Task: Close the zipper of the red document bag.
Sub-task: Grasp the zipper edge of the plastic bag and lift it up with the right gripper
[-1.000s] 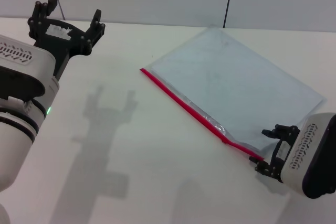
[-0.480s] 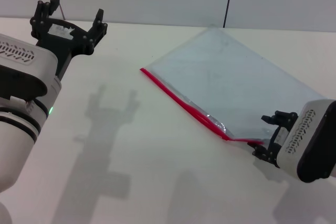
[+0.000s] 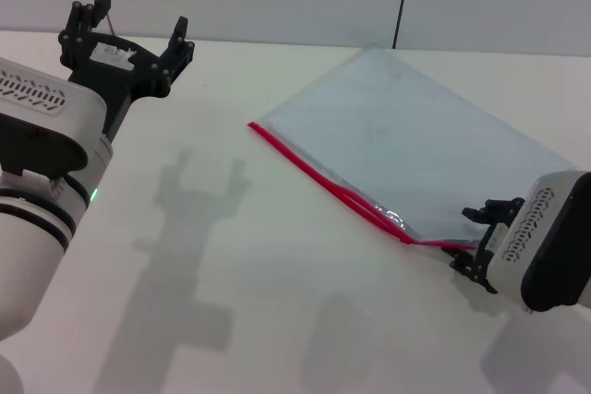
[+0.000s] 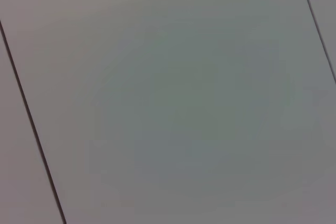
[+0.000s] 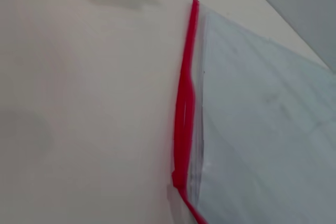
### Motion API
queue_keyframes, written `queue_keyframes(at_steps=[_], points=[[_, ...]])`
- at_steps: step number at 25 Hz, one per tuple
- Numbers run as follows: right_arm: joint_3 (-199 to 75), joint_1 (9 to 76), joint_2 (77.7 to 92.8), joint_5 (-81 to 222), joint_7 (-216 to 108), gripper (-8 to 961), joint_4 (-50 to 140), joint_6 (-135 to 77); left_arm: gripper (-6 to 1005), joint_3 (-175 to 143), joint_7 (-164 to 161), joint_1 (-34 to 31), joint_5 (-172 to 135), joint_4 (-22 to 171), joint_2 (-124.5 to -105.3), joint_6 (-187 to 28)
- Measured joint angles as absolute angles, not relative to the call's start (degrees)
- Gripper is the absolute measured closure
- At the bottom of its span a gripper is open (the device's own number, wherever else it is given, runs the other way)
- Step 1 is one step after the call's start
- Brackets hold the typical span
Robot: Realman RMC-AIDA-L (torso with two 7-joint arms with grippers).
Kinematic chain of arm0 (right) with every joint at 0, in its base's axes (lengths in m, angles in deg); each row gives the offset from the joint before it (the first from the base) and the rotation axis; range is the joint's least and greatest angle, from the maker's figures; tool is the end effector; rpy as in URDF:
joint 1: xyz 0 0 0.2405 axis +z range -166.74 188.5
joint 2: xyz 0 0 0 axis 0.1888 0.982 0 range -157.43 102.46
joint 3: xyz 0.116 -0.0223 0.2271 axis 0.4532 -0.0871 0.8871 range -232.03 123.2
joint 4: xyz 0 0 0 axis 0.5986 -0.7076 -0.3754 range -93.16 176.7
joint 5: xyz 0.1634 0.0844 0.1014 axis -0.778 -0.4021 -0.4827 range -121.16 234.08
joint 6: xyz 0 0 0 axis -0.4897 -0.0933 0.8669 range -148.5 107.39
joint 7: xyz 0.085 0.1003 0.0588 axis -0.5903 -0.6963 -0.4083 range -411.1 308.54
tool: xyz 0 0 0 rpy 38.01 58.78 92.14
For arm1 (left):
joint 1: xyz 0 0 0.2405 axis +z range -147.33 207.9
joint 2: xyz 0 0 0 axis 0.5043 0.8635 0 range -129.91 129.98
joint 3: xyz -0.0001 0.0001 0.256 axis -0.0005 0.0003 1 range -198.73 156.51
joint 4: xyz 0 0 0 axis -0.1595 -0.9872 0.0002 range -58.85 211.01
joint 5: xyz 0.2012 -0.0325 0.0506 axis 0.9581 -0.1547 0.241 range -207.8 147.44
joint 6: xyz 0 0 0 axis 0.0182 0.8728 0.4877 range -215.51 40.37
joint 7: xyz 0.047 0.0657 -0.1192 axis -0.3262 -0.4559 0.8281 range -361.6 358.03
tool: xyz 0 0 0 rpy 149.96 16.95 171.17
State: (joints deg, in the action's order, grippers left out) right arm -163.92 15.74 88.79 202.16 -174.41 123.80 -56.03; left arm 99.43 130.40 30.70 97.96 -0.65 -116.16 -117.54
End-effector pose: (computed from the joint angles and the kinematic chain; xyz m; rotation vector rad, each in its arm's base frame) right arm 0.2406 0.3023 -0.0571 -2.4448 0.1519 -0.2676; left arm -0.2083 0.3167 0.0033 -1.6340 -0.3074 -0.4977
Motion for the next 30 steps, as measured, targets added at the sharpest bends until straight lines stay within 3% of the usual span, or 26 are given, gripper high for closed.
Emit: queue_keyframes(at_steps=[16,21,30], points=[[-161.8,18.4,88.79,204.7,-179.9,532,121.0,-56.1,192,99.5,130.4,30.8,98.0,-0.7,-116.07,-117.5],[-161.8,19.8,88.80,211.3,-188.5,655,121.2,-56.2,195,99.5,130.3,30.8,98.0,-0.7,-116.07,-117.5],[-162.9,20.6,88.79,214.5,-192.3,715,121.6,-57.5,201,99.6,130.7,30.6,98.0,-0.7,-116.07,-117.3]])
